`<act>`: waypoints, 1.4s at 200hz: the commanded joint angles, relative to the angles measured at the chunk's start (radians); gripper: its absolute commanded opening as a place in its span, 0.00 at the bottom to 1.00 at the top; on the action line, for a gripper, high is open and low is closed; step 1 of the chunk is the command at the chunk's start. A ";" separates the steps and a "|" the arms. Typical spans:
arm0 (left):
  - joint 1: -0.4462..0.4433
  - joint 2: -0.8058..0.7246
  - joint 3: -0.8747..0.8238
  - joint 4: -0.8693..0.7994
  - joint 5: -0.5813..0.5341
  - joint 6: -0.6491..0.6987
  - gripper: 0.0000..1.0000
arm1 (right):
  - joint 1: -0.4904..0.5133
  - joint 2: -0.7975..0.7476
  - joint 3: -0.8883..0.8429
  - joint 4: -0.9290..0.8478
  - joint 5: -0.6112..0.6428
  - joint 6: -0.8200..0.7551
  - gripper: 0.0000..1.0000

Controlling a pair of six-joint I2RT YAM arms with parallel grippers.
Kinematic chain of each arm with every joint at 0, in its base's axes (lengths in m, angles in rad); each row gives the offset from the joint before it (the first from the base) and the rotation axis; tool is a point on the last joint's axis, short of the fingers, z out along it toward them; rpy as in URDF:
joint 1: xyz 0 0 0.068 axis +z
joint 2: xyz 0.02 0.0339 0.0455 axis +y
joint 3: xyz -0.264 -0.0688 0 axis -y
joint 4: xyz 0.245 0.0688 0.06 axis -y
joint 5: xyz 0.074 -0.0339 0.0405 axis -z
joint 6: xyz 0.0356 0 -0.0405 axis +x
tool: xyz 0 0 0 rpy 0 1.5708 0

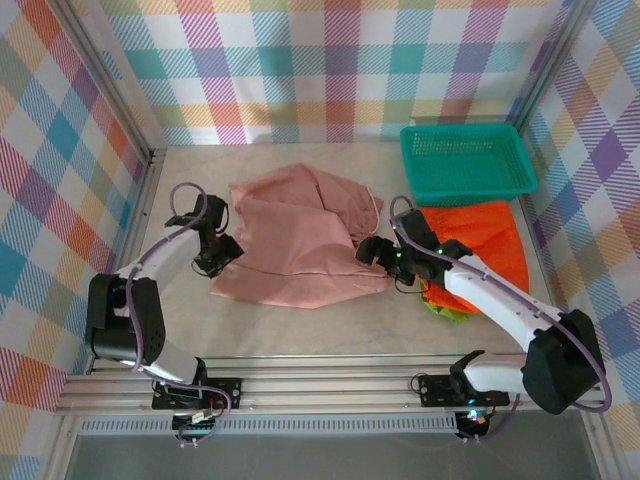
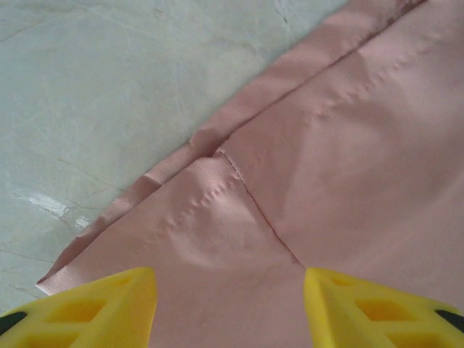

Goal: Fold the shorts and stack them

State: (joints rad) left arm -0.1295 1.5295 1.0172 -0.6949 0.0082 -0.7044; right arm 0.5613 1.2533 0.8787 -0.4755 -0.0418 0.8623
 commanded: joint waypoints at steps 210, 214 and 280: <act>-0.033 0.335 0.195 -0.117 -0.047 -0.331 0.33 | -0.051 -0.077 -0.110 0.013 0.000 -0.009 0.90; -0.033 0.336 0.194 -0.117 -0.048 -0.332 0.32 | -0.052 -0.077 -0.113 0.015 -0.001 -0.009 0.90; -0.033 0.277 0.229 -0.144 -0.038 -0.319 0.06 | -0.067 -0.086 -0.132 0.009 -0.004 -0.008 0.89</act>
State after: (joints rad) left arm -0.1558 1.8542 1.2053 -0.7887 -0.0196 -1.0286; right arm 0.5034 1.1877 0.7586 -0.4648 -0.0414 0.8745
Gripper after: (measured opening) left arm 0.065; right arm 0.894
